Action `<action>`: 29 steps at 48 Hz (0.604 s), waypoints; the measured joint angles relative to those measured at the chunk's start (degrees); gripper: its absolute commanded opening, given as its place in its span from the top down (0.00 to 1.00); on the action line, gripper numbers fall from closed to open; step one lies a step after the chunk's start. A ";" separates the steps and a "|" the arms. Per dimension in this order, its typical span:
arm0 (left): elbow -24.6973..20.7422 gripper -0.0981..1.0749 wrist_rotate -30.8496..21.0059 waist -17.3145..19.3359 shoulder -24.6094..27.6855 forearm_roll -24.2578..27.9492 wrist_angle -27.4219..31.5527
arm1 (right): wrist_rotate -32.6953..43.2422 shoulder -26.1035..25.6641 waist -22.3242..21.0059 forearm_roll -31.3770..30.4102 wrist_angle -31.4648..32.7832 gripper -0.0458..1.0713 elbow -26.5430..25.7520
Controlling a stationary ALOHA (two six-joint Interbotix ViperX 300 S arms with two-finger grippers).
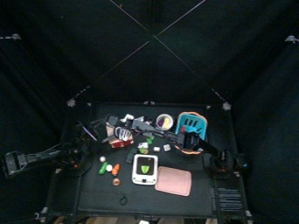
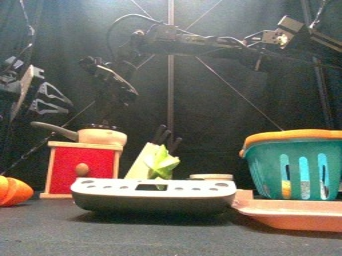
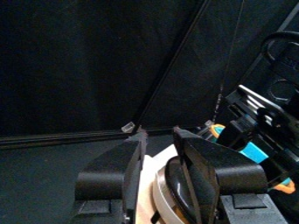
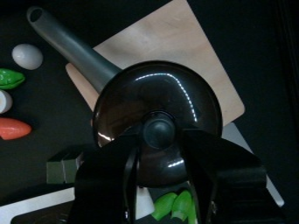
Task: Put pot lid on pan
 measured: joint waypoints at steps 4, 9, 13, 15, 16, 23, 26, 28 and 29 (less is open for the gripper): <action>0.09 0.29 0.00 0.00 0.00 0.18 0.00 | -0.09 0.09 -0.18 0.00 0.09 0.45 -0.09; 0.09 0.29 0.00 0.00 0.00 0.26 -0.09 | -0.09 0.09 -0.44 0.09 0.09 0.44 -0.09; 0.09 0.29 0.00 0.00 0.00 0.35 0.00 | -0.09 0.09 -0.53 0.09 0.09 0.42 -0.09; 0.00 0.29 0.09 0.00 -0.09 0.35 0.00 | -0.18 0.09 -0.53 0.09 0.09 0.40 -0.09; 0.09 0.29 0.00 0.00 0.00 0.35 0.00 | -0.18 0.09 -0.53 0.09 0.09 0.39 -0.09; 0.09 0.29 0.09 0.00 -0.09 0.35 -0.09 | -0.18 0.09 -0.53 0.00 0.35 0.32 0.00; 0.09 0.29 0.00 0.00 0.00 0.35 0.00 | -0.18 0.09 -0.53 -0.09 0.62 0.30 -0.09; 0.09 0.29 0.09 0.00 0.00 0.35 0.00 | -0.18 0.09 -0.53 -0.09 0.79 0.30 -0.09; 0.00 0.29 0.09 0.00 0.00 0.35 0.00 | -0.18 0.09 -0.53 -0.18 0.88 0.29 -0.09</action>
